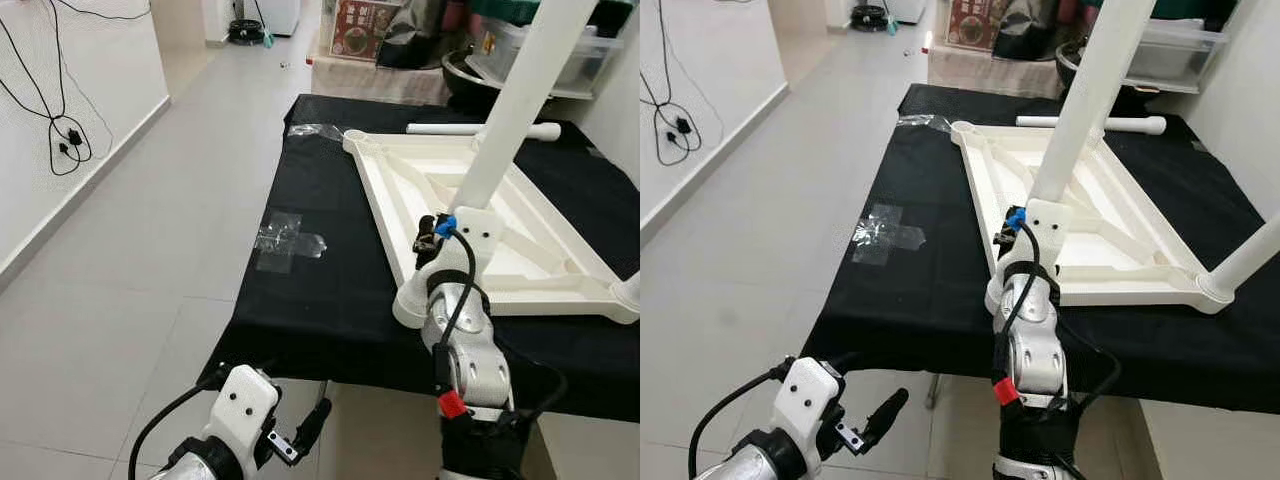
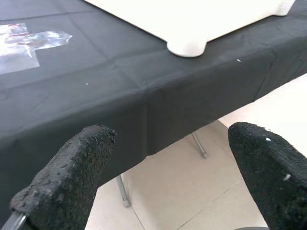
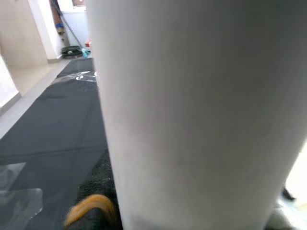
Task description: Building children table
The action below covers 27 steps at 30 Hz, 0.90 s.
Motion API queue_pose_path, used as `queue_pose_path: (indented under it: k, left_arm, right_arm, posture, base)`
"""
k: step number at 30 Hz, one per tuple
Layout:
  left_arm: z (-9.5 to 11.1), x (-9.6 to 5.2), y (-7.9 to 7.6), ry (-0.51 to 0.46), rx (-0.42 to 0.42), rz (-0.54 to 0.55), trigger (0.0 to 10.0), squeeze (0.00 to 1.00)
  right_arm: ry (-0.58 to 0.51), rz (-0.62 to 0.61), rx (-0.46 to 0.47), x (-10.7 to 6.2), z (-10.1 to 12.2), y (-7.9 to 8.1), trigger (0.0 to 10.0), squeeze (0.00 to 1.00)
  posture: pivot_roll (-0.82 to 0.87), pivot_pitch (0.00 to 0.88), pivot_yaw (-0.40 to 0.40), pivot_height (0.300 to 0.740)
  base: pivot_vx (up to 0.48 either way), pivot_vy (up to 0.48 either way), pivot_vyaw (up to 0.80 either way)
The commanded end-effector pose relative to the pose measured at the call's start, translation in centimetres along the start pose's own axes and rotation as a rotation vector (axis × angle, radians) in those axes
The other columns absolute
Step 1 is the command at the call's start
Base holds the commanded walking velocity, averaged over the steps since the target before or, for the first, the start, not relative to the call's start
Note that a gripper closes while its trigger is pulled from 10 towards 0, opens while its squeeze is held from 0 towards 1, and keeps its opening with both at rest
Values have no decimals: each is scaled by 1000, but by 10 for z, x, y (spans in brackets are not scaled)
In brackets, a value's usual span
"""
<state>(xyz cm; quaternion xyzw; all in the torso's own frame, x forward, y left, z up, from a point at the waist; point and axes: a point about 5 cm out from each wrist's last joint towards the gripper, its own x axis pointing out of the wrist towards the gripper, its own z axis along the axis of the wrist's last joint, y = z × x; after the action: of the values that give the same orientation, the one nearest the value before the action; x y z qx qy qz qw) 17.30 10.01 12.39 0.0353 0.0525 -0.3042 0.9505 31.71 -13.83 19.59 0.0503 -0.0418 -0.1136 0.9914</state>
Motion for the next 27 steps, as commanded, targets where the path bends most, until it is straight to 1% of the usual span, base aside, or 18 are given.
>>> queue_pose_path:
  k: [1,4,5,7,9,12,13,14,15,17,18,19,20,21,22,24,25,27]
  left_arm:
    - [-2,-1,-1,6,-7,-7,10000,0]
    - [-2,0,-1,5,-8,-6,10000,0]
    - [-1,0,-1,4,-9,-5,10000,0]
    - [-1,0,-1,3,-9,-5,10000,0]
    - [-1,0,-1,3,-9,-5,10000,0]
    - [-1,1,-1,2,-11,-5,10000,0]
    - [-1,2,-1,2,-10,-5,10000,0]
    - [-1,2,-1,1,-10,-6,10000,0]
    - [-1,2,-1,1,-10,-6,10000,0]
    - [-1,2,-1,0,-9,-5,10000,0]
    - [-1,2,-1,0,-9,-5,10000,0]
    - [-1,2,-1,-1,-9,-4,10000,0]
    - [-1,2,-1,-2,-8,-3,10000,0]
    - [-1,2,-1,-2,-8,-3,10000,0]
    - [-1,2,-1,-1,-9,-2,10000,0]
    - [-1,1,-1,-1,-9,-1,10000,0]
    - [-1,1,-1,-1,-9,-1,10000,0]
    - [-1,1,-1,0,-8,0,10000,0]
  right_arm:
    - [-10,64,93,-6,1,19,10000,1000]
    - [-71,90,60,-1,8,16,10000,1000]
    - [-110,113,64,11,14,2,10000,0]
    - [-131,142,90,19,19,-7,10000,0]
    - [-131,142,90,19,19,-7,10000,0]
    - [-170,459,146,33,35,-13,10000,0]
    - [-147,589,178,35,39,-13,10000,0]
    - [-127,663,200,36,41,-12,10000,0]
    - [-127,663,200,36,41,-12,10000,0]
    - [-71,880,231,35,44,-13,10000,0]
    - [-71,880,231,35,44,-13,10000,0]
    - [-60,952,223,34,44,-13,10000,0]
    - [-9,1099,209,27,40,-9,10000,0]
    - [-9,1099,209,27,40,-9,10000,0]
    - [47,1252,169,19,31,-4,10000,0]
    - [125,1444,114,9,17,1,10000,0]
    - [125,1444,114,9,17,1,10000,0]
    - [161,1491,60,9,7,11,10000,0]
  posture:
    - [139,87,-107,740]
    - [138,90,-108,740]
    - [133,91,-107,740]
    - [133,91,-107,740]
    - [133,91,-107,740]
    - [132,91,-110,740]
    - [136,92,-109,740]
    - [135,92,-111,740]
    - [135,92,-111,740]
    - [137,92,-111,740]
    - [137,92,-111,740]
    - [137,92,-111,740]
    - [138,95,-112,740]
    - [138,95,-112,740]
    - [141,93,-112,740]
    - [146,97,-115,740]
    - [146,97,-115,740]
    - [150,97,-114,740]
  base:
    - [0,0,0]
    - [0,0,0]
    - [0,0,0]
    - [0,0,0]
    - [0,0,0]
    - [0,0,0]
    - [0,0,0]
    - [0,0,0]
    - [0,0,0]
    - [0,0,0]
    - [0,0,0]
    - [0,0,0]
    - [0,0,0]
    - [0,0,0]
    - [0,0,0]
    - [0,0,0]
    - [0,0,0]
    - [0,0,0]
